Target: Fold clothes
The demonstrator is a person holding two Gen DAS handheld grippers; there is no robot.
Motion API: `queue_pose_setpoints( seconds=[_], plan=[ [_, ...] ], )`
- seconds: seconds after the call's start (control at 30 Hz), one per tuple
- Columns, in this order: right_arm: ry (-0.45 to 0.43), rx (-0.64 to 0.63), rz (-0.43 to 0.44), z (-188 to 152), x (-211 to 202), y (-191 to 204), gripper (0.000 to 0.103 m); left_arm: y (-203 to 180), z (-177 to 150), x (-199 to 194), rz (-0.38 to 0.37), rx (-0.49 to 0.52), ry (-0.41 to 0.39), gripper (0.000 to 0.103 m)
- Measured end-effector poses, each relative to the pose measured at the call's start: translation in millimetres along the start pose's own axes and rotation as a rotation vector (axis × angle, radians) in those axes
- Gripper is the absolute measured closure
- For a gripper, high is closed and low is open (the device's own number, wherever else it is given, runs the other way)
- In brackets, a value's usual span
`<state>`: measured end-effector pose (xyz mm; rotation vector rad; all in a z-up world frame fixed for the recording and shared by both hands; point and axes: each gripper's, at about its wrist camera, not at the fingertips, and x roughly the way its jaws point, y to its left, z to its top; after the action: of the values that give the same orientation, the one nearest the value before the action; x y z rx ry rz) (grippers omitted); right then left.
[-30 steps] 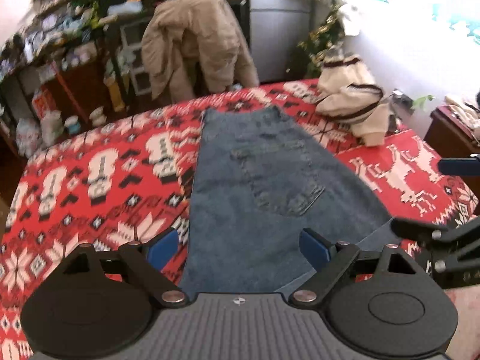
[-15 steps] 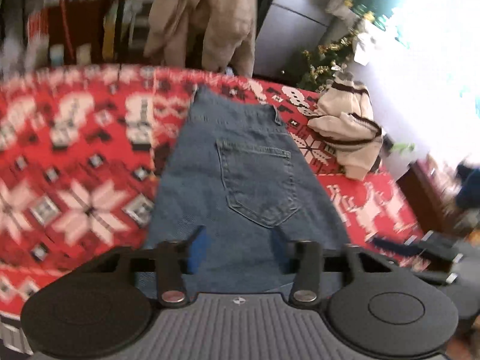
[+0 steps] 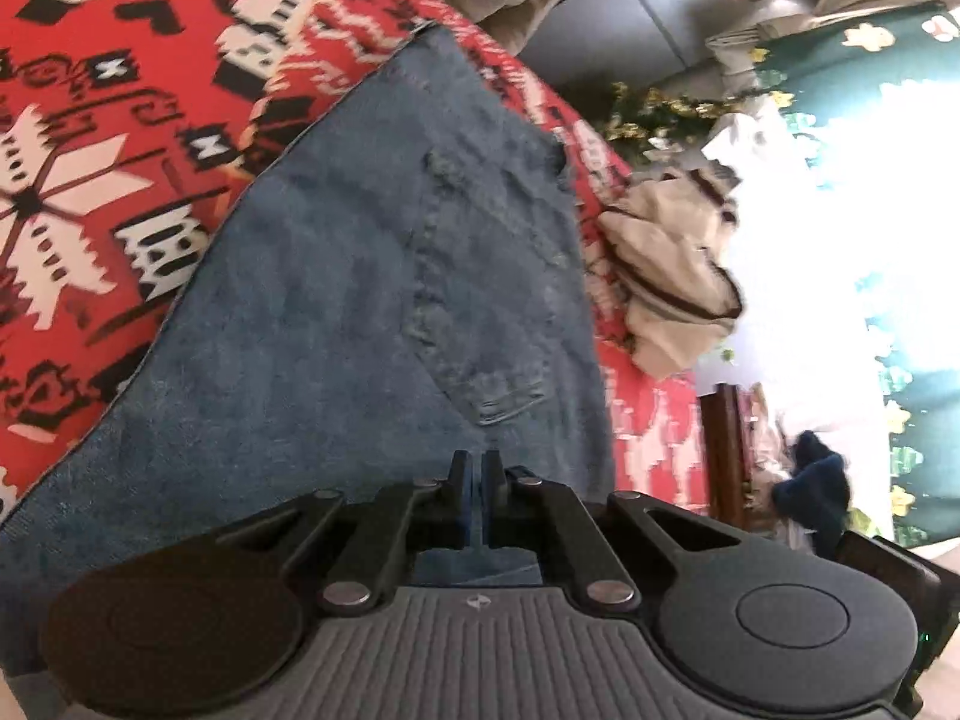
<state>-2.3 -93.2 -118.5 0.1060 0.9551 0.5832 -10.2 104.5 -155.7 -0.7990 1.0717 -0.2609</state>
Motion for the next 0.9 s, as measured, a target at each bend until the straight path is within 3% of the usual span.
queue_pose_setpoints(
  seconds=[0.13,0.27,0.5,0.6,0.7,0.73,0.9],
  plan=[
    [0.027,0.046,0.016,-6,21,-10,0.094,13,-1,5,0.041,-0.020,0.010,0.100],
    [0.015,0.074,0.029,-8,23,-20,0.103,22,-3,4,0.043,-0.025,0.002,0.100],
    [-0.038,0.134,-0.099,-1,5,-60,0.103,22,-8,-9,0.135,0.042,-0.048,0.100],
    [-0.056,0.212,-0.094,1,-5,-87,0.103,23,-9,-9,0.129,0.039,-0.051,0.100],
    [-0.074,0.226,-0.175,-1,-14,-101,0.103,23,-9,-9,0.134,0.038,-0.051,0.100],
    [-0.070,0.239,-0.179,-2,-16,-107,0.098,22,-10,-9,0.140,0.043,-0.052,0.100],
    [-0.102,0.259,-0.159,2,-30,-116,0.098,10,-13,-9,0.153,0.080,-0.060,0.099]
  ],
)
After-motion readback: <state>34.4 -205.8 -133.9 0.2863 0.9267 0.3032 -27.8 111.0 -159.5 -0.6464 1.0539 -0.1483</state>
